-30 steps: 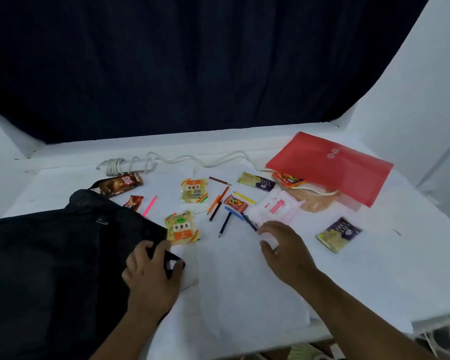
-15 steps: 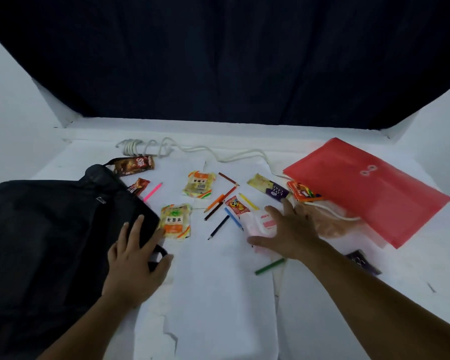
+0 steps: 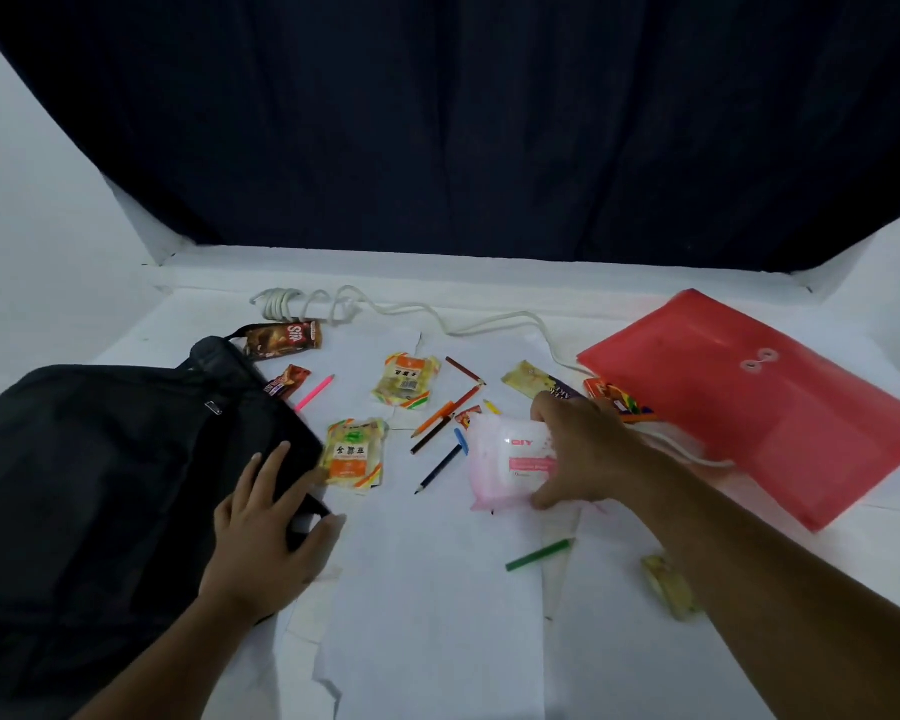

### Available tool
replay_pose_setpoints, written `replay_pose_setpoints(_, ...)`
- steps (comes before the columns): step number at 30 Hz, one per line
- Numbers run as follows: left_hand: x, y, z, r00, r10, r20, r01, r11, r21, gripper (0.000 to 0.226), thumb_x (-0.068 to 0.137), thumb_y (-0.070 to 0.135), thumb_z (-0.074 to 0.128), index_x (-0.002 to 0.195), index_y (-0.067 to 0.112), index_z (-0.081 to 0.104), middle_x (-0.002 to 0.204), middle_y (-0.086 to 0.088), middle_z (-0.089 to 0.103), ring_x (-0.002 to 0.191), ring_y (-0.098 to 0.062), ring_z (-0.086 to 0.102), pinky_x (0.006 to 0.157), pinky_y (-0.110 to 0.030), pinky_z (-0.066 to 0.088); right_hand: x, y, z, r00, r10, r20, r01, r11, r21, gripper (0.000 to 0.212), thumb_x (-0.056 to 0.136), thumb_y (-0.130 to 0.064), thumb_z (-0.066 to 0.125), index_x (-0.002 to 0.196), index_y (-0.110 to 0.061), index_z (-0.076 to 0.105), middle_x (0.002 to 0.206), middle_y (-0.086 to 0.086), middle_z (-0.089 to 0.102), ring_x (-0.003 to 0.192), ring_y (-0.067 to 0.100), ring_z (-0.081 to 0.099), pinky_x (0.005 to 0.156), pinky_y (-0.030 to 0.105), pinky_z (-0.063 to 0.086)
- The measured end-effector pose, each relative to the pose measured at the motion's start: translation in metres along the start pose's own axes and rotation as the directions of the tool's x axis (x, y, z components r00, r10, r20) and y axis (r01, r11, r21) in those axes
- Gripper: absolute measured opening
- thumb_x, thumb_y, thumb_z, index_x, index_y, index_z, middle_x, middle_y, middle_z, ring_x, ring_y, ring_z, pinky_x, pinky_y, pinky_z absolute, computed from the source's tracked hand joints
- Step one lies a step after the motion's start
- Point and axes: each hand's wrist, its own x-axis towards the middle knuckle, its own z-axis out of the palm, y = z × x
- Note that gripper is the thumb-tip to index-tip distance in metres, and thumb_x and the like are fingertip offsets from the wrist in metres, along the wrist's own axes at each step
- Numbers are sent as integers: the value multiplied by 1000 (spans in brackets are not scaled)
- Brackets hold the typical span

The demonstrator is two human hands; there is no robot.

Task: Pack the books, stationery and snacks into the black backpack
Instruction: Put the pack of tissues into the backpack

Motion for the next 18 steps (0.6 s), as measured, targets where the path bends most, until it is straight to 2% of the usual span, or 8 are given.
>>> replay_pose_setpoints(2, -1, 1, -2, 1000, -9, -19, 8, 999, -32, 63, 81, 72, 44, 138, 47, 48, 166, 9, 16, 154, -16, 3, 115, -55, 19, -1, -10, -6, 1000, 4, -25, -1, 990, 142, 87, 45, -60, 88, 109, -31, 37, 96, -9, 58, 87, 18, 60, 66, 29, 46)
replay_pose_setpoints(3, -1, 1, -2, 999, -15, -32, 13, 999, -49, 64, 80, 72, 44, 138, 44, 49, 166, 9, 18, 154, -16, 6, 115, -54, 19, -1, -16, -8, 999, 8, -36, 0, 980, 201, 89, 45, -60, 89, 111, -33, 37, 97, -10, 59, 86, 17, 61, 64, 30, 50)
replay_pose_setpoints(6, -1, 0, -3, 997, -22, -72, 14, 994, -111, 65, 79, 66, 46, 136, 35, 56, 163, 8, 26, 152, -18, 17, 114, -53, 24, 3, -34, -7, 997, 48, -59, -20, 910, 415, 96, 37, -67, 88, 117, -39, 43, 102, -17, 60, 91, 9, 62, 72, 33, 57)
replay_pose_setpoints(9, -1, -4, -5, 989, -27, -148, -2, 982, -188, 62, 84, 59, 49, 133, 24, 60, 159, 2, 34, 145, -24, 33, 110, -55, 33, 9, -51, 6, 996, 86, -29, -45, 746, 665, 67, 45, -62, 91, 96, -28, 62, 88, -12, 69, 82, 5, 65, 62, 23, 53)
replay_pose_setpoints(11, -2, -5, -6, 976, -83, -200, 38, 975, -218, 62, 88, 56, 46, 134, 18, 59, 158, -2, 35, 141, -28, 37, 110, -54, 34, 12, -64, 18, 989, 148, -28, -68, 607, 791, 53, 55, -56, 90, 89, -25, 65, 84, -9, 72, 79, 8, 68, 62, 27, 57)
replay_pose_setpoints(13, -2, -4, -6, 961, -140, -240, 84, 969, -231, 63, 89, 53, 48, 137, 12, 56, 157, -7, 33, 140, -32, 36, 112, -52, 33, 13, -78, 30, 978, 205, -30, -83, 521, 849, 51, 59, -57, 87, 92, -26, 62, 87, -9, 72, 80, 9, 69, 63, 32, 58)
replay_pose_setpoints(15, -2, -6, -6, 947, -189, -259, 120, 958, -259, 58, 88, 44, 61, 135, 11, 56, 154, -9, 32, 138, -31, 35, 113, -47, 32, 15, -92, 41, 973, 227, -45, -77, 503, 861, 54, 61, -60, 84, 96, -29, 59, 90, -10, 70, 83, 10, 68, 64, 32, 55)
replay_pose_setpoints(18, 1, -7, -17, 924, -331, -192, 222, 872, -436, 37, 89, 25, 74, 123, 16, 63, 142, -6, 37, 129, -25, 42, 111, -35, 34, 19, -110, 48, 972, 229, -57, -62, 484, 873, 59, 61, -62, 83, 104, -31, 56, 97, -9, 68, 89, 11, 67, 70, 32, 55)
